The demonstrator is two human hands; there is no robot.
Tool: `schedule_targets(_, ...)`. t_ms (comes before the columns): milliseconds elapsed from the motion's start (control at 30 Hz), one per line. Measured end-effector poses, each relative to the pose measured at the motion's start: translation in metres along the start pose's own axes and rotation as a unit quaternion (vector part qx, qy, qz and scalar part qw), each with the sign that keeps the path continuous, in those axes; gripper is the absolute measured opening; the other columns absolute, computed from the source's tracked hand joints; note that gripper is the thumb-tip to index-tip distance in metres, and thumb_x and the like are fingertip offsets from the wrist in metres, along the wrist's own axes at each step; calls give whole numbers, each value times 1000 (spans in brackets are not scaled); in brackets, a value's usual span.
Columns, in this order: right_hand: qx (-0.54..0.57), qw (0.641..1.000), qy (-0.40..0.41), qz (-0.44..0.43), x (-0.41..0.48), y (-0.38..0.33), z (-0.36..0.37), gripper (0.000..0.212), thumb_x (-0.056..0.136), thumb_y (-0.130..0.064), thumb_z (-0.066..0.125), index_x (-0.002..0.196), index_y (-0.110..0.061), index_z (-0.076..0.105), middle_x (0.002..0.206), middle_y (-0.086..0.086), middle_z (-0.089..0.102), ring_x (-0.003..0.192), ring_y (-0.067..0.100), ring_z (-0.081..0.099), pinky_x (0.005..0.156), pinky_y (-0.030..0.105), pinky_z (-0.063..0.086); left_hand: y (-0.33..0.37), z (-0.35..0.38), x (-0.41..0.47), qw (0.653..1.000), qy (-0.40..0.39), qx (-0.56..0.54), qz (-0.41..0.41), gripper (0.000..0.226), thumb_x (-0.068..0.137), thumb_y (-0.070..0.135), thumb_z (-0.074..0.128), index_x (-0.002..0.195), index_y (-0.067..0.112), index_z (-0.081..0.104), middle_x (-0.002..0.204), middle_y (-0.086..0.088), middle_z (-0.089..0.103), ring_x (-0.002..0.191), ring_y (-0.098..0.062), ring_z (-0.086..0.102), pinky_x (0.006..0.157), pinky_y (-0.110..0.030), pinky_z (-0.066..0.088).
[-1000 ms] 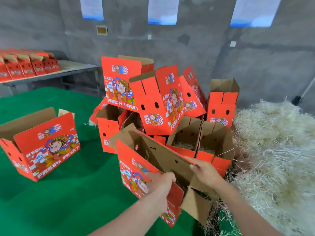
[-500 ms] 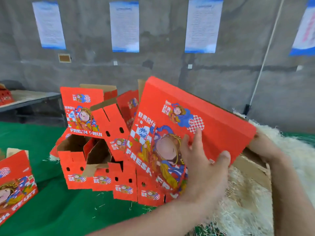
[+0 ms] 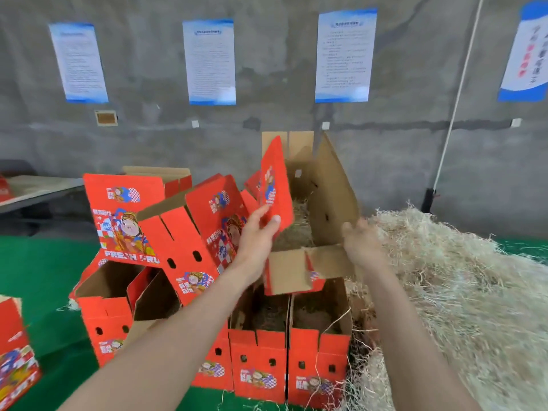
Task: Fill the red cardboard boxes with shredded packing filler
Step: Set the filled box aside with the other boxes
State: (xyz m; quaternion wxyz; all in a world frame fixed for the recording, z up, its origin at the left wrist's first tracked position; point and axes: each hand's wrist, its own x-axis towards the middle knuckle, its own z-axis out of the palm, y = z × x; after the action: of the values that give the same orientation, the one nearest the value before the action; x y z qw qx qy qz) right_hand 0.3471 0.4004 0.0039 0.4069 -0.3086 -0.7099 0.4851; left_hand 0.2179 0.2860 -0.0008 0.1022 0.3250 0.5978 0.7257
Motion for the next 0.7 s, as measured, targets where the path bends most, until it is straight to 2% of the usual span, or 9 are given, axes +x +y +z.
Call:
schedule_targets(67,101,983,-127,90,1,5,21,29,98,-26,43,127,-27,43,105,0,56,87,19,58,61,30,51,-9,-17,20,996,79,51,-7,32,98,20,43,128,11,50,120,1,51,111,-11,46,89,-15,31)
schedule_targets(133,78,968,-197,135,1,23,38,27,96,-30,47,122,-29,41,118,4,56,101,28,60,68,39,56,-28,-32,24,985,138,93,-42,32,101,29,34,121,13,53,115,-4,52,112,-18,46,82,-17,30)
schedule_targets(233,98,966,-180,160,1,44,62,30,96,-23,45,126,-16,44,107,11,55,98,31,57,63,38,54,-53,-42,7,983,124,97,-96,54,99,46,23,136,13,45,139,-4,45,130,-22,38,109,-33,26)
schedule_targets(300,98,974,-155,131,4,45,70,26,93,-18,45,117,-9,53,86,8,52,80,25,55,59,33,50,-55,-42,-8,989,117,67,-52,47,97,52,25,129,28,49,132,15,47,127,-4,38,107,-27,27)
schedule_targets(367,81,982,-142,93,8,45,74,19,89,-19,47,102,-9,58,78,6,52,74,25,55,66,41,53,-43,-43,-19,992,118,54,-3,36,90,58,31,119,43,45,116,33,43,109,22,39,95,-11,26)
schedule_targets(400,70,985,-138,76,10,45,75,17,87,-22,48,96,-11,59,76,6,54,74,29,57,70,48,52,-39,-44,-22,992,110,55,20,45,84,61,33,125,44,40,119,36,38,108,26,36,95,-10,23)
schedule_targets(500,40,992,-106,61,13,44,72,25,91,-33,49,99,-14,62,72,2,54,78,30,56,82,53,49,-36,-47,-13,991,69,113,17,80,75,62,47,145,27,28,133,23,28,125,7,26,106,-19,20)
schedule_targets(600,51,991,-107,61,16,48,71,27,93,-35,49,114,-21,60,90,3,62,95,26,59,93,50,46,-46,-50,8,981,25,191,-3,67,85,36,64,142,20,33,139,5,44,130,-14,40,110,-38,32)
schedule_targets(700,84,986,-141,12,14,48,73,43,94,-21,49,136,-33,43,126,0,56,118,20,51,103,41,40,-58,-54,27,963,35,266,12,46,96,16,46,141,18,37,135,-4,51,127,-25,43,106,-40,35)
